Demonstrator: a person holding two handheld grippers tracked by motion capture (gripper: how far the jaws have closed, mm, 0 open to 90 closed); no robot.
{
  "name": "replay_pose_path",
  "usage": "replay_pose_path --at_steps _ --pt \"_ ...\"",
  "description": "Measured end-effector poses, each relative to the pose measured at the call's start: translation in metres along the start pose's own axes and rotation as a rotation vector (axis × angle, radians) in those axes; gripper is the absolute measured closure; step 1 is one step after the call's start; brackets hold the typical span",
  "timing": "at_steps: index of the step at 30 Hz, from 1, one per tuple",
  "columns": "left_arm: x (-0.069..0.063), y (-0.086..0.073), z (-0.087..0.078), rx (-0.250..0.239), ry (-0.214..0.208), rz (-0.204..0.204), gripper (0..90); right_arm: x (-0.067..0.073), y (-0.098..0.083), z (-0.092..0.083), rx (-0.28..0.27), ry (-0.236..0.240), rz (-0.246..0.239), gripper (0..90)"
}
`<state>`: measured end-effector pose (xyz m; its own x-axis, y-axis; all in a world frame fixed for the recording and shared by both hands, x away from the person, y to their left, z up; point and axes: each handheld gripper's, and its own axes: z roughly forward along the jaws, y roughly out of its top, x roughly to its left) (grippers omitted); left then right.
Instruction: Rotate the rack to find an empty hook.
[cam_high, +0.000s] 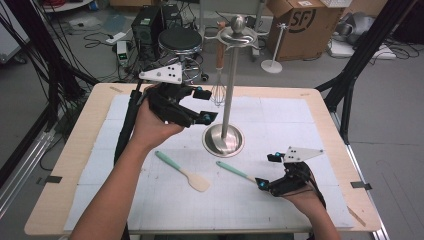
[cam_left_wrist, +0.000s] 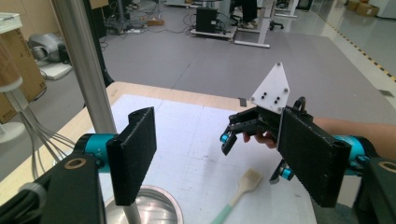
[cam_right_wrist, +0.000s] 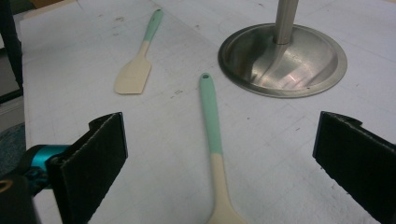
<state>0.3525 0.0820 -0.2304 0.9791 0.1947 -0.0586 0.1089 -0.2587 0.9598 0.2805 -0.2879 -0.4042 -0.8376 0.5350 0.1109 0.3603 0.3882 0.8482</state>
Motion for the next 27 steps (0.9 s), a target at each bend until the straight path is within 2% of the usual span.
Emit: replay_pose_path --at_steps 6,11,23,27 --pt "0.001 -0.018 0.001 0.015 -0.036 -0.014 24.2 0.0 0.0 0.001 0.002 0.0 0.002 2.5" --pt "0.002 -0.038 0.001 0.019 -0.039 -0.042 23.4 0.0 0.0 0.002 0.003 0.0 0.002 2.5" --pt "0.002 -0.08 0.006 0.07 0.056 -0.106 21.0 0.0 -0.001 0.004 0.011 0.001 0.001 2.5" --pt "0.0 -0.097 0.005 0.065 0.064 -0.13 20.2 -0.001 -0.001 0.005 0.015 0.003 0.001 2.5"
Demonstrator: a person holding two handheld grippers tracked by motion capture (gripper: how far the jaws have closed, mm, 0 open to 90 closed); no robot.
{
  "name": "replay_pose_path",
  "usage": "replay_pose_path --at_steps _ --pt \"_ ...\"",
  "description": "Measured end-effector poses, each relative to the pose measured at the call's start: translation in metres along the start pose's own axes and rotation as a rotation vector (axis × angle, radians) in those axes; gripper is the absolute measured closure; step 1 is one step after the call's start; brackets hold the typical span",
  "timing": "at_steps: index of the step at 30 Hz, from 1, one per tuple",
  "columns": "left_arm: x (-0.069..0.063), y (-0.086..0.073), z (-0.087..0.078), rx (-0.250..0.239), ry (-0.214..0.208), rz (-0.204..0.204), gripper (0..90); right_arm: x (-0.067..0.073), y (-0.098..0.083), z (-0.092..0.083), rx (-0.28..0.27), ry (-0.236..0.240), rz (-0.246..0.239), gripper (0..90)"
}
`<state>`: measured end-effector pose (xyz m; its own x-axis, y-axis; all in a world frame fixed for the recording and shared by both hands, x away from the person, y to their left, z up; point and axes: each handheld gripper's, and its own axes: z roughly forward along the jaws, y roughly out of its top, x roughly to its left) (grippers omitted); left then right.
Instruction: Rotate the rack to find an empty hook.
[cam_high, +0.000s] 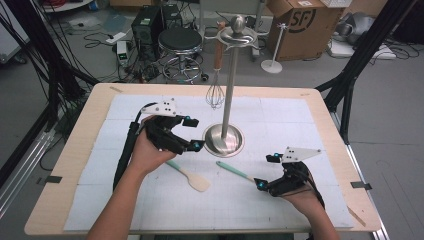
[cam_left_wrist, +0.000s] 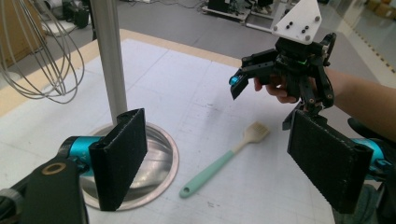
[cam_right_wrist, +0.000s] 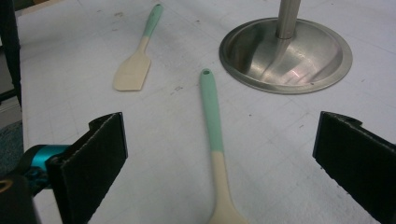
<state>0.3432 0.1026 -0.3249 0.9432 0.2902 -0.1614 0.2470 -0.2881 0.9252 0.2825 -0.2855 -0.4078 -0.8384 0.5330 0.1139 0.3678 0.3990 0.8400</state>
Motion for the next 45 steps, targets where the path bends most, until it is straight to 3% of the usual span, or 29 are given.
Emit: replay_pose_path --at_steps 7,14,28,37,45 --pt "-0.001 -0.028 0.002 0.02 0.034 -0.022 17.2 0.0 0.0 0.0 0.002 0.0 0.001 2.5" --pt "0.007 -0.05 0.001 0.021 0.044 -0.049 16.8 0.0 0.0 0.002 0.008 -0.001 -0.002 2.5" --pt "0.007 -0.059 -0.006 0.021 0.057 -0.058 13.0 0.001 0.0 0.001 0.01 0.001 -0.007 2.5" --pt "0.006 -0.06 -0.003 0.052 0.07 -0.048 10.4 0.001 -0.001 -0.001 0.007 -0.001 -0.002 2.5" --pt "0.004 -0.06 -0.006 0.044 0.059 -0.046 9.5 0.002 -0.001 0.001 0.011 0.002 -0.007 2.5"
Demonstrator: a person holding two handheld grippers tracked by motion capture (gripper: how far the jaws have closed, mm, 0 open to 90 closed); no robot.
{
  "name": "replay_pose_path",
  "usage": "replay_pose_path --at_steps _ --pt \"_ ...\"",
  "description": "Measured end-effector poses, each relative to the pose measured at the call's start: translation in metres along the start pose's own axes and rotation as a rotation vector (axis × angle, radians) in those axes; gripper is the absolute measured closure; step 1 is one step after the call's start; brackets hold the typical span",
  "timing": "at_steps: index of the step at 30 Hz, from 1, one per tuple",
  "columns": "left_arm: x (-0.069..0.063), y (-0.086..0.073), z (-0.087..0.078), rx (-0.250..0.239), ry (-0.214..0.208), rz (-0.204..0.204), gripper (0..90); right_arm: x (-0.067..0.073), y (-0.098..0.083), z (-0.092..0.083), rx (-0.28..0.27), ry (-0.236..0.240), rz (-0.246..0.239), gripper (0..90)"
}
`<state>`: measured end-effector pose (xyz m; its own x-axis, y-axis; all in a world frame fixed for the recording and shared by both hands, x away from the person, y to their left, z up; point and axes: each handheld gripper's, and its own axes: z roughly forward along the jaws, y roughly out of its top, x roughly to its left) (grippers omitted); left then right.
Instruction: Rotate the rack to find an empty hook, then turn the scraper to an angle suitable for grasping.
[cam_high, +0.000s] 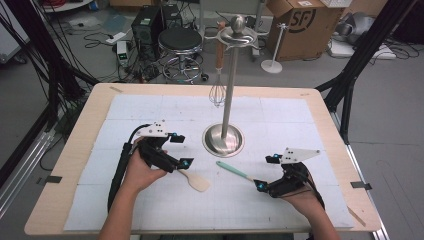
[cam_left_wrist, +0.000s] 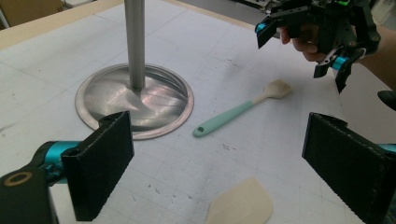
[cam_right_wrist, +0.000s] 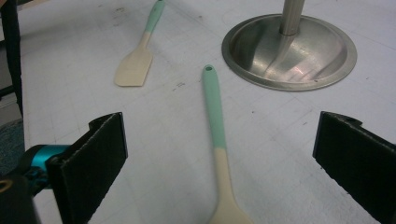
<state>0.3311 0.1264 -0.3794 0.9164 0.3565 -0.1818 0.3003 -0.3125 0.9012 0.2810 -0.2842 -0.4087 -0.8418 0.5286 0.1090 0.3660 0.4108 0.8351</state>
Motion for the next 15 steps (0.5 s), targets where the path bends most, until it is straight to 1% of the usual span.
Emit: replay_pose_path --at_steps 6,15 --pt "-0.0005 0.0002 -0.0014 -0.013 -0.002 -0.002 9.5 -0.0004 0.0 0.0006 0.003 0.001 -0.001 2.5" --pt "-0.0027 0.0002 -0.0003 -0.002 0.0 0.004 9.5 0.0003 0.0004 0.0017 0.001 0.001 -0.006 2.5"
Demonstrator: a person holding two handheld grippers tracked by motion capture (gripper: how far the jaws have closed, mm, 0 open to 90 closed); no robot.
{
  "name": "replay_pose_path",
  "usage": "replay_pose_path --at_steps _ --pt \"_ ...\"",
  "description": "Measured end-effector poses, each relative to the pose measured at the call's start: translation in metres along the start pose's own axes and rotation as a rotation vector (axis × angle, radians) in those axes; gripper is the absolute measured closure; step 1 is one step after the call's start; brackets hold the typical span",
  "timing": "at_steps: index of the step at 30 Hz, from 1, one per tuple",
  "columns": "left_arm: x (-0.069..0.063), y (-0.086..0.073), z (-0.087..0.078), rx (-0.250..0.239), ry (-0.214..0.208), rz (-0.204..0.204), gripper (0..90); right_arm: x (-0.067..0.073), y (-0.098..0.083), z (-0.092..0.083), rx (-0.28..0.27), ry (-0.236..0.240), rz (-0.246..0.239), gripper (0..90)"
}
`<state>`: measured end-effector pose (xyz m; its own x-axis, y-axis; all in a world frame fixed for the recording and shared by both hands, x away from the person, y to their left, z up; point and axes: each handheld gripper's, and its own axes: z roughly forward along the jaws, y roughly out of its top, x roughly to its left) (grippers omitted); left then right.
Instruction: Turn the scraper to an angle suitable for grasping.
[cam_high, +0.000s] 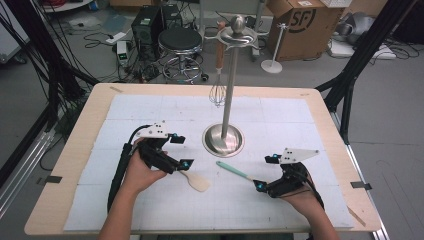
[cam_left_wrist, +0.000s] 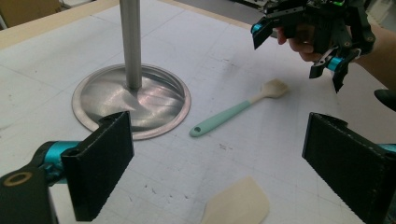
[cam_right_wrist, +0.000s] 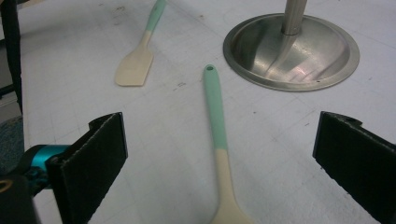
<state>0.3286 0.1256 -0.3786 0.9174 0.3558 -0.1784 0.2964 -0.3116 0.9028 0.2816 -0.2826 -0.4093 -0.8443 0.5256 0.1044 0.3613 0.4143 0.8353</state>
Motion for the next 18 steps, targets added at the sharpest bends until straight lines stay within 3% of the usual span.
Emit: replay_pose_path --at_steps 8,18 --pt "0.0032 -0.0024 -0.0004 0.01 0.026 -0.005 9.5 -0.0005 0.0 0.0 0.005 0.0 0.001 2.5" --pt "0.0076 -0.0087 0.0051 0.108 0.087 0.011 11.1 0.0007 -0.0008 -0.0007 0.006 0.0 0.001 2.5"
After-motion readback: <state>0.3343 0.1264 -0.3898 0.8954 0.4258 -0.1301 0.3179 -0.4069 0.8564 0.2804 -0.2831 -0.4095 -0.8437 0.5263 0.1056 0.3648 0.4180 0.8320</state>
